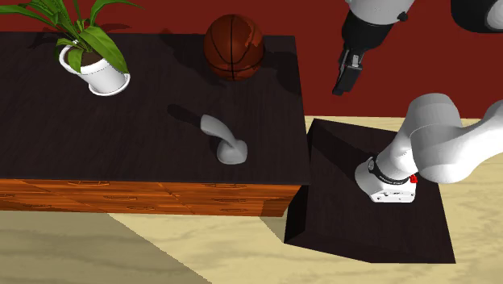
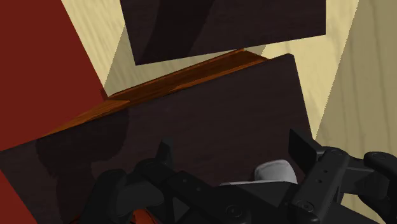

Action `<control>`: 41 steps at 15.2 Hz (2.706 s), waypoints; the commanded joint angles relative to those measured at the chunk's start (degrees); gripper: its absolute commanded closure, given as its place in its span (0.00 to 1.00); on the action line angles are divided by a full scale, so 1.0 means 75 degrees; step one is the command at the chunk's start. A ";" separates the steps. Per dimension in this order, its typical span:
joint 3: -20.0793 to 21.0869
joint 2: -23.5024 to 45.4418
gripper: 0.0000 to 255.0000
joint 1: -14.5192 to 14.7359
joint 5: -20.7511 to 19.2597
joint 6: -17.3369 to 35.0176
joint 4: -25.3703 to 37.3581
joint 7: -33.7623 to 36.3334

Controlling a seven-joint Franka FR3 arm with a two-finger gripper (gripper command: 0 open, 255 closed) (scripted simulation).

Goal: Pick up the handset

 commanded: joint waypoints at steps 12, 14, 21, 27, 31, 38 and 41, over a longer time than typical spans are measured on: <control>0.0788 0.2560 0.00 0.0091 -0.0118 0.2219 0.0582 0.0853; 0.0927 0.3083 0.00 0.0087 -0.0214 0.2534 0.0823 0.1026; 0.1366 0.5003 0.00 0.0090 -0.0767 0.3347 0.1990 0.1691; 0.1540 0.6216 0.00 0.0168 -0.1251 0.3688 0.2848 0.2128; 0.1534 0.6307 0.00 0.0164 -0.1316 0.4068 0.2544 0.2232; 0.1531 0.6379 1.00 0.0163 -0.1364 0.4302 0.2373 0.2304; 0.1532 0.6380 1.00 0.0164 -0.1364 0.4301 0.2373 0.2305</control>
